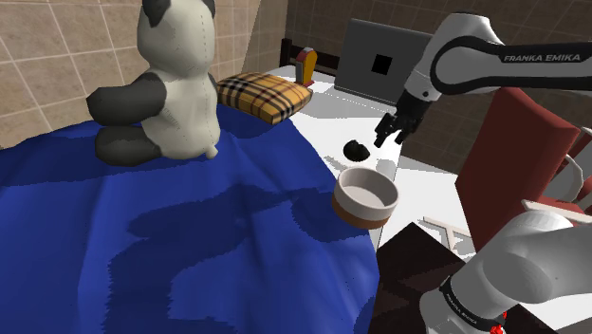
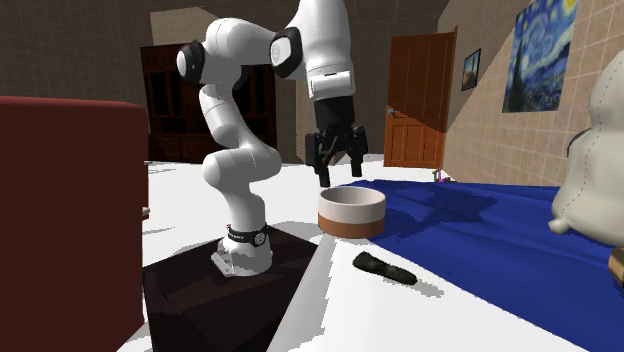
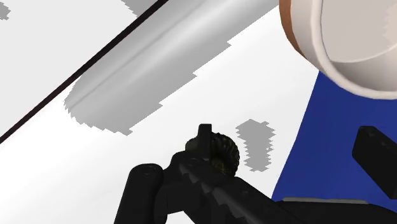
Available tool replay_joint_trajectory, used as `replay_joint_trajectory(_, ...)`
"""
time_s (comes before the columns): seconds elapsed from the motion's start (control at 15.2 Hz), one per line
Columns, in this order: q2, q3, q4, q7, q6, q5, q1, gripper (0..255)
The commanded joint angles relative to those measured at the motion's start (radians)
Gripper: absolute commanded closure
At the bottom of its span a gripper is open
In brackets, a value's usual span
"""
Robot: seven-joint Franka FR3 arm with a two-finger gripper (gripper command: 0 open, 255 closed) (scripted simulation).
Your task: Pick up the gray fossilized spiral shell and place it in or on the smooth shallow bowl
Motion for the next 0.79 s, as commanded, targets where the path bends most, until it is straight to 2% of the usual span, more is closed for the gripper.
replay_joint_trajectory(0.0,0.049,-0.018,-0.017,-0.022,0.066,-0.006,-0.006,0)
replay_joint_trajectory(0.2,0.138,-0.046,-0.032,-0.056,0.165,-0.011,-0.012,0)
replay_joint_trajectory(0.73,0.199,-0.050,-0.091,-0.062,0.285,-0.003,-0.006,0)
